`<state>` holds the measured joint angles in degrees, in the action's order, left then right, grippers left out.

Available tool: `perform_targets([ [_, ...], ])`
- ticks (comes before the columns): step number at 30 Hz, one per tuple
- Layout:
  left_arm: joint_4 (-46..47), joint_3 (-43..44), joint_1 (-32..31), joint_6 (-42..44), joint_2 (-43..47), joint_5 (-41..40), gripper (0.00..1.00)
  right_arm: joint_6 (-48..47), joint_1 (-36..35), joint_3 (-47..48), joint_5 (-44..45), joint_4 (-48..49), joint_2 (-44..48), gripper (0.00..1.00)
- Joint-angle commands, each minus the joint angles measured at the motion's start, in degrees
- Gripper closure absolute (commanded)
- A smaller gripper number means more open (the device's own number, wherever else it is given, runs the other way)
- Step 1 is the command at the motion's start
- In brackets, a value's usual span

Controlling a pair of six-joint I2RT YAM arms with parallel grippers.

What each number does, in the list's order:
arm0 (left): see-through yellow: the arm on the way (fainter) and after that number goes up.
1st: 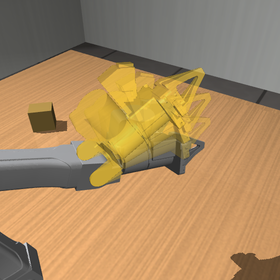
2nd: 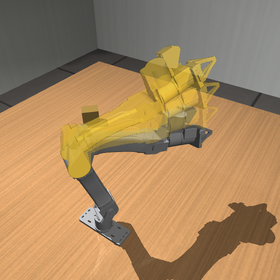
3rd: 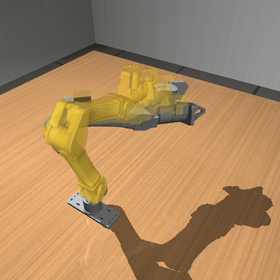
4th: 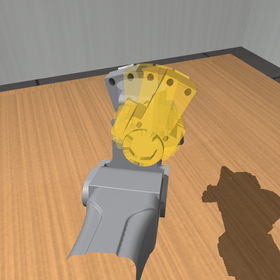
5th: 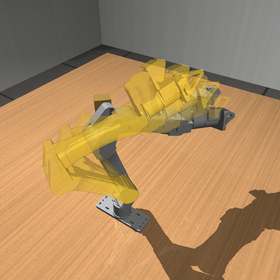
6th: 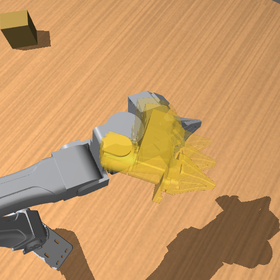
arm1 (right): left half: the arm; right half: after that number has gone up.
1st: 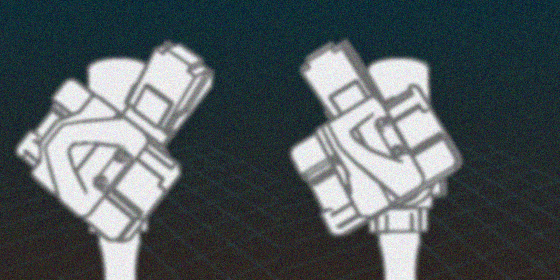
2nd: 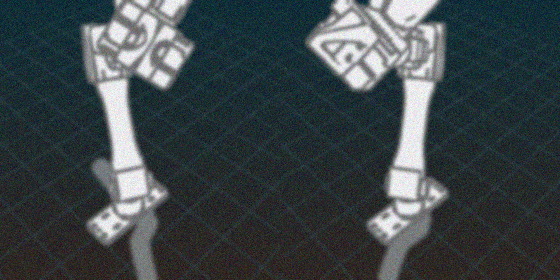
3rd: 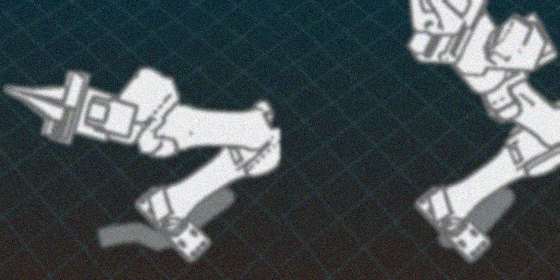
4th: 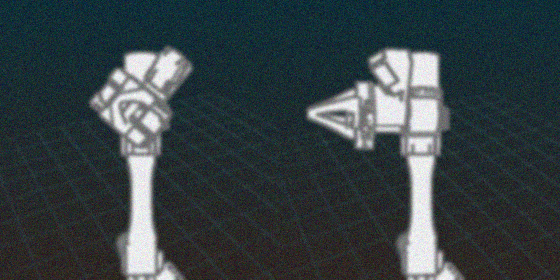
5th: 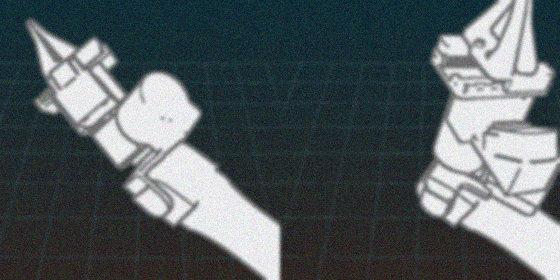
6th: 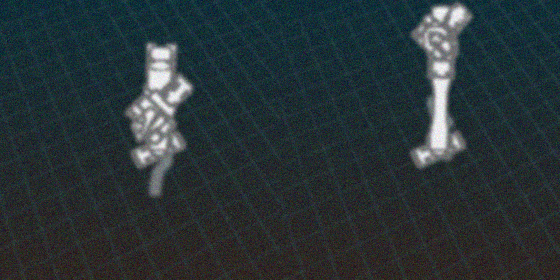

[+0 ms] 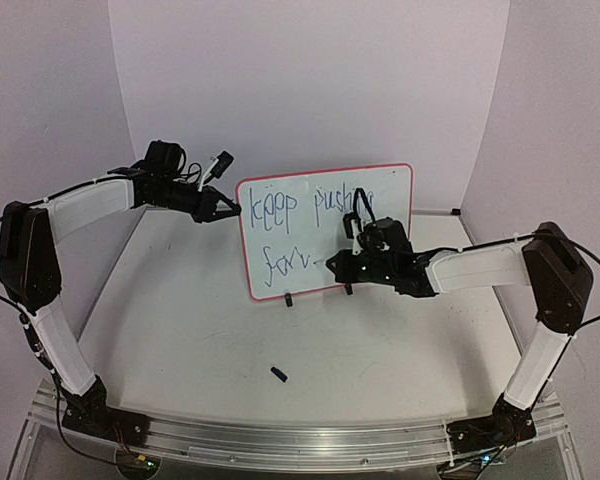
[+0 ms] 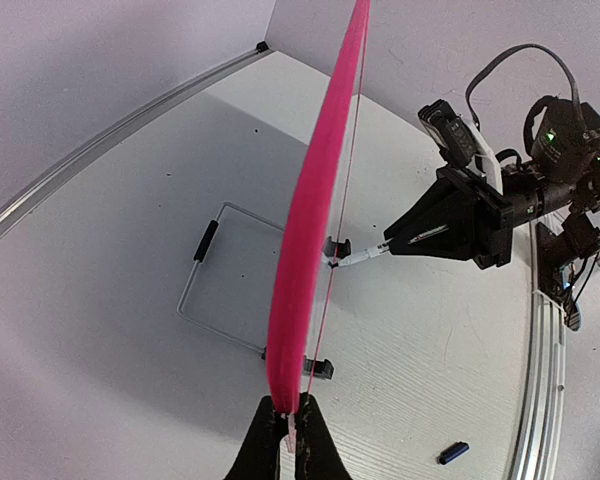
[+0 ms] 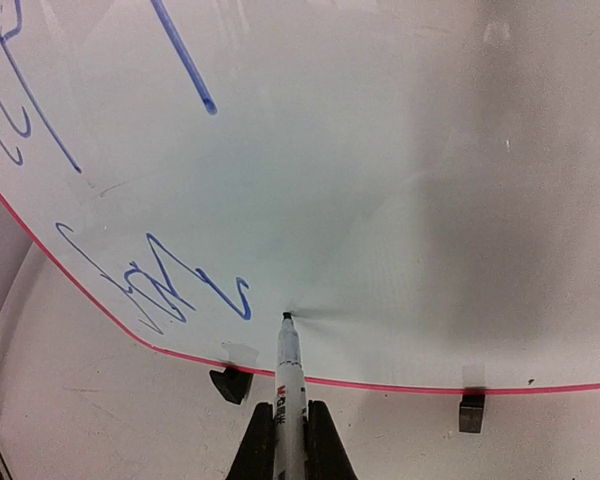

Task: Write a sentence on the whiteboard
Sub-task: Write a sentence on the whiteboard stand.

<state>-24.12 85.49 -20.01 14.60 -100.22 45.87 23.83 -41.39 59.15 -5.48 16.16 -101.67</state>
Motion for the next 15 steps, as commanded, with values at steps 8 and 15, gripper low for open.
perform_targets([
  [8,-4.5,0.6,-1.3,1.1,0.6,-1.0,1.00,0.3,0.3,2.5,2.0,0.6,-0.6,1.00],
  [15,-4.5,0.6,-1.3,1.0,0.6,-1.0,1.00,0.3,0.3,2.7,4.3,0.6,1.5,1.00],
])
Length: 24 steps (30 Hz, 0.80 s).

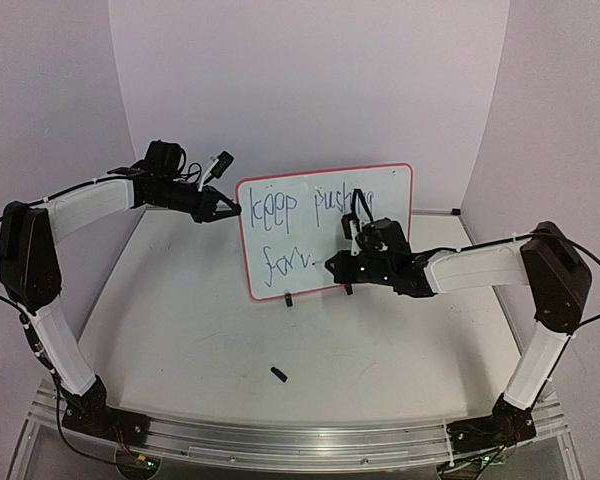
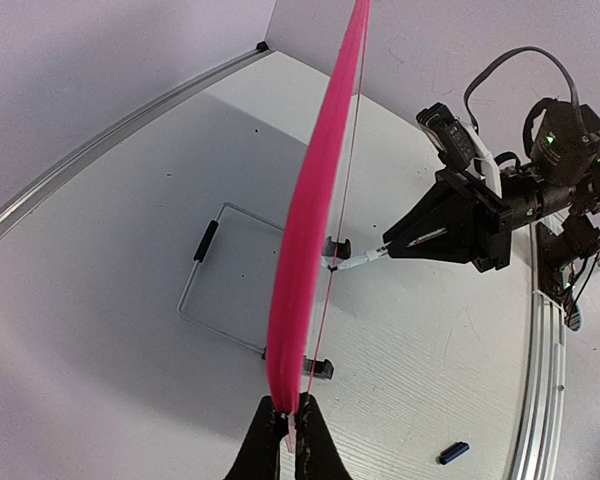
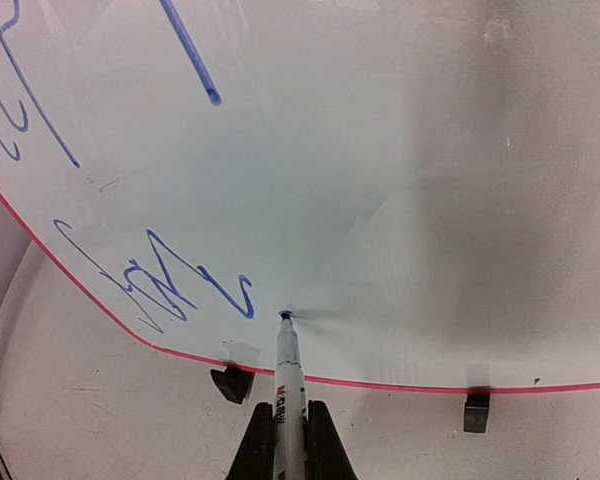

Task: Write a sentence on the whiteboard
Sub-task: Write a sentence on the whiteboard stand.

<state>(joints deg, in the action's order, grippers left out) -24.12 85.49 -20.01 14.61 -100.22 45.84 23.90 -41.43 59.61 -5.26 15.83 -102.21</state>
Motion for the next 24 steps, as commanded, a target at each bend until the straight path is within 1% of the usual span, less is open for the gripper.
perform_targets([
  [1,-4.5,0.6,-1.3,1.0,0.6,-1.0,1.00,0.3,0.3,2.2,4.4,1.0,2.6,1.00],
  [7,-4.5,0.6,-1.4,1.1,0.7,-1.0,1.00,-0.3,0.3,2.1,5.2,0.8,5.8,1.00],
  [11,-4.5,0.6,-1.3,1.1,0.8,-1.0,1.00,-0.9,0.3,2.7,4.9,0.0,6.2,1.00],
  [14,-4.5,0.6,-1.4,1.1,0.8,-0.9,1.00,-1.3,0.3,2.8,3.1,-0.4,5.7,1.00],
  [19,-4.5,0.6,-1.3,1.1,0.8,-0.9,1.00,-2.7,0.1,1.6,-2.8,-0.2,5.8,1.00],
  [24,-4.5,0.6,-1.3,1.1,0.7,-0.9,1.00,-2.5,-0.1,1.3,-3.8,-0.5,4.9,1.00],
])
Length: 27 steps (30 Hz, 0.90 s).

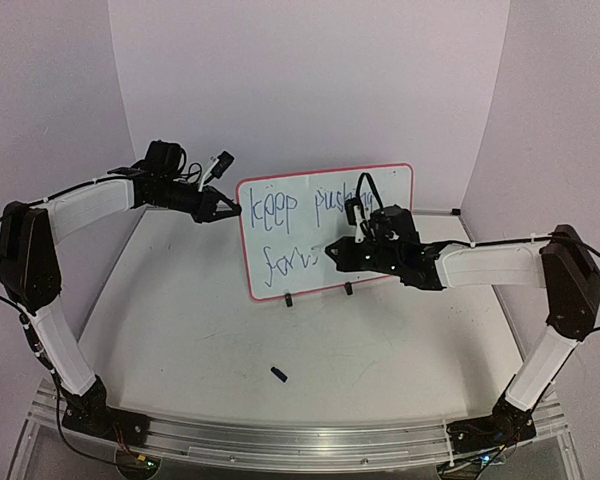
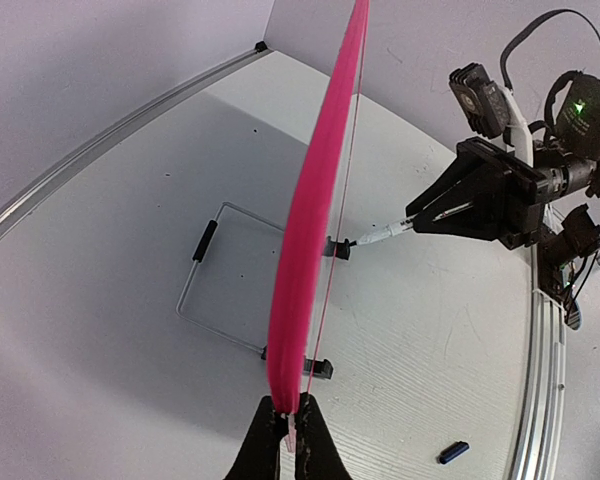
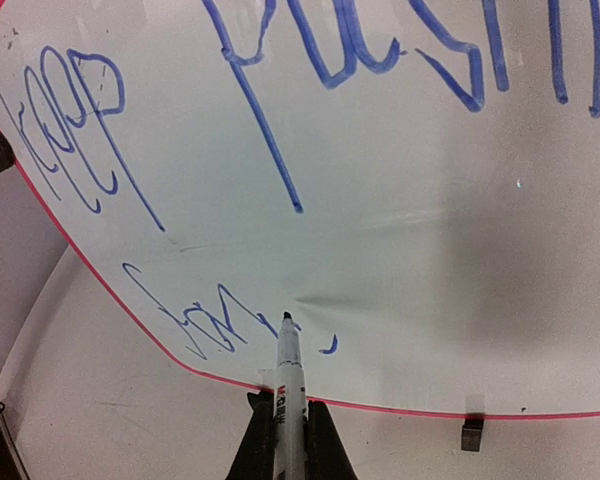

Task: Write a sentence on the whiteboard
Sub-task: Write a sentence on the whiteboard stand.

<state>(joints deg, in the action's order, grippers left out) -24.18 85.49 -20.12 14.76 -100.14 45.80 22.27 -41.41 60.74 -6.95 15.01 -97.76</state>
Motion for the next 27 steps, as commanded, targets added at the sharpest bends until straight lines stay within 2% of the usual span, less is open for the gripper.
perform_targets([
  [1,-4.4,0.6,-1.2,0.9,0.6,-0.9,1.00,-0.7,-0.2,0.4,-2.0,0.1,0.0,1.00],
  [27,-4.4,0.6,-1.3,0.9,0.1,-0.9,1.00,0.5,-0.2,4.9,2.0,-1.6,-5.5,1.00],
])
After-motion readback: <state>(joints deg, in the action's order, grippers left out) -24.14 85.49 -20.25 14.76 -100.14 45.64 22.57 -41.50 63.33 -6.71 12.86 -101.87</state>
